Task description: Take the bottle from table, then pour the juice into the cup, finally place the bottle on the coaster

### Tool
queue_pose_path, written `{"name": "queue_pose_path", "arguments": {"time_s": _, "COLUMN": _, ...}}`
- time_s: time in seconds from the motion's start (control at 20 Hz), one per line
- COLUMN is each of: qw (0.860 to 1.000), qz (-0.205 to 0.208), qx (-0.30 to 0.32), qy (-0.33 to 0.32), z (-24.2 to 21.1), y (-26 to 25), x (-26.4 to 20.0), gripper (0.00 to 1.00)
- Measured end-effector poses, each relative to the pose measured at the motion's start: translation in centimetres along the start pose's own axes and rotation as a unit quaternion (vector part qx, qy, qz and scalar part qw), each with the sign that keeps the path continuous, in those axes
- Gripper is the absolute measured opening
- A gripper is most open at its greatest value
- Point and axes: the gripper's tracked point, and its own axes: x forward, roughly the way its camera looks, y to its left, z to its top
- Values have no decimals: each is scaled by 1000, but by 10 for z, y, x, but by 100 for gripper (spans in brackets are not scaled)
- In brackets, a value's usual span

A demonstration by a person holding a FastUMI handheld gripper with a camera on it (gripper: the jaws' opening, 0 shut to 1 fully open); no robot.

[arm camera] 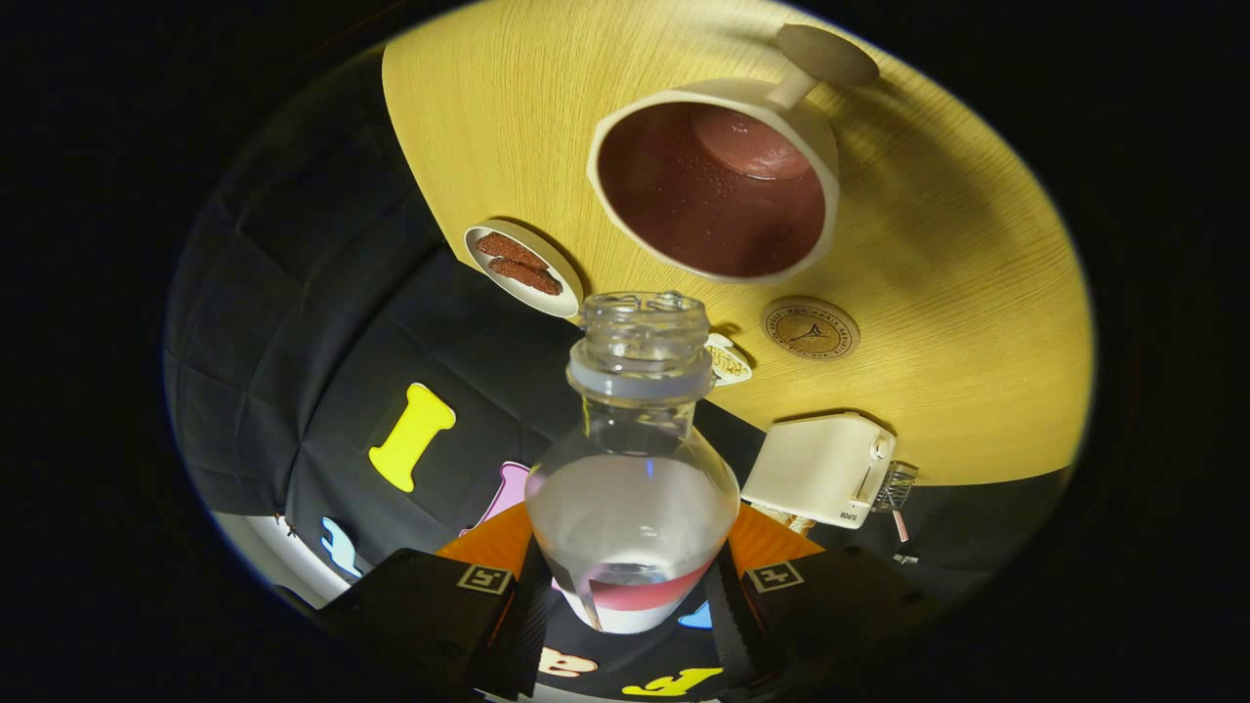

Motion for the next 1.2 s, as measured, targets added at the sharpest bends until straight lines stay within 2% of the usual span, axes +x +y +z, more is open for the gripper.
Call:
{"name": "queue_pose_path", "arguments": {"time_s": 0.45, "qw": 999, "qz": 10, "qx": -32, "qy": -3, "z": -1, "y": -4, "x": 0, "gripper": 72}}
{"name": "queue_pose_path", "arguments": {"time_s": 0.7, "qw": 992, "qz": 16, "qx": -126, "qy": -6, "z": -2, "y": -13, "x": -6, "gripper": 71}}
{"name": "queue_pose_path", "arguments": {"time_s": 0.9, "qw": 974, "qz": 26, "qx": -226, "qy": -7, "z": -7, "y": -18, "x": -22, "gripper": 71}}
{"name": "queue_pose_path", "arguments": {"time_s": 0.95, "qw": 965, "qz": 26, "qx": -260, "qy": -5, "z": -9, "y": -22, "x": -27, "gripper": 71}}
{"name": "queue_pose_path", "arguments": {"time_s": 1.05, "qw": 934, "qz": 7, "qx": -356, "qy": -2, "z": -7, "y": -40, "x": -35, "gripper": 71}}
{"name": "queue_pose_path", "arguments": {"time_s": 1.2, "qw": 867, "qz": -28, "qx": -497, "qy": -10, "z": 4, "y": -59, "x": -44, "gripper": 71}}
